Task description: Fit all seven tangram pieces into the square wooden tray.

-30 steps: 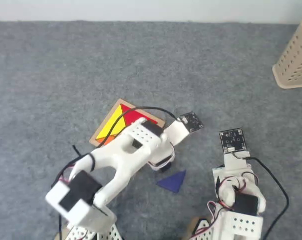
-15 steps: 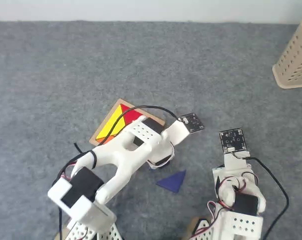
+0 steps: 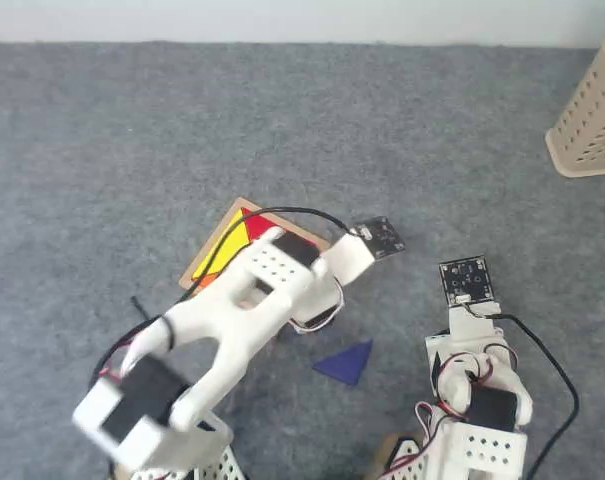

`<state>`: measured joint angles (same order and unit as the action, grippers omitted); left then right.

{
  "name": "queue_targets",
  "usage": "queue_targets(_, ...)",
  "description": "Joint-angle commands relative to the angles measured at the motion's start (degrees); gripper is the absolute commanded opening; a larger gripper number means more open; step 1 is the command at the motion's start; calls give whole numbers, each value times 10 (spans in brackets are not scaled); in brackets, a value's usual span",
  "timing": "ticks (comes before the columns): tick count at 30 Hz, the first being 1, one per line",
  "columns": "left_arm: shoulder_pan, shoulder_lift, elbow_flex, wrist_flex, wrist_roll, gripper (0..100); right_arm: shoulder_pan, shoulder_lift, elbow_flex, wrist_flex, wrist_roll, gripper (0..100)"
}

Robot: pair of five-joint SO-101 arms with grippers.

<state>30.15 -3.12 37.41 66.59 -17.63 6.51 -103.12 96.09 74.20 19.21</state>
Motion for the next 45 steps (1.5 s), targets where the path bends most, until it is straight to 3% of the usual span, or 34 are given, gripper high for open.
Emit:
queue_targets(1,-15,-104,16,4,30,12,7,-8,4,-7,6,6)
queue_targets(10,-129,-163,-3,-38,120,12,7,-8,4,-7,6,6)
queue_targets(15,-119,-149,-30,-92,135,12,7,-8,4,-7,6,6)
queue_targets(20,-104,-25,-99,-97,183,12,7,-8,4,-7,6,6)
queue_targets(27,-101,103,-161,-97,187,12,7,-8,4,-7,6,6)
queue_targets(40,-105,116,-160,-76,184,15,7,-8,4,-7,6,6)
queue_targets(45,-105,119,-160,-76,183,86,7,-8,4,-7,6,6)
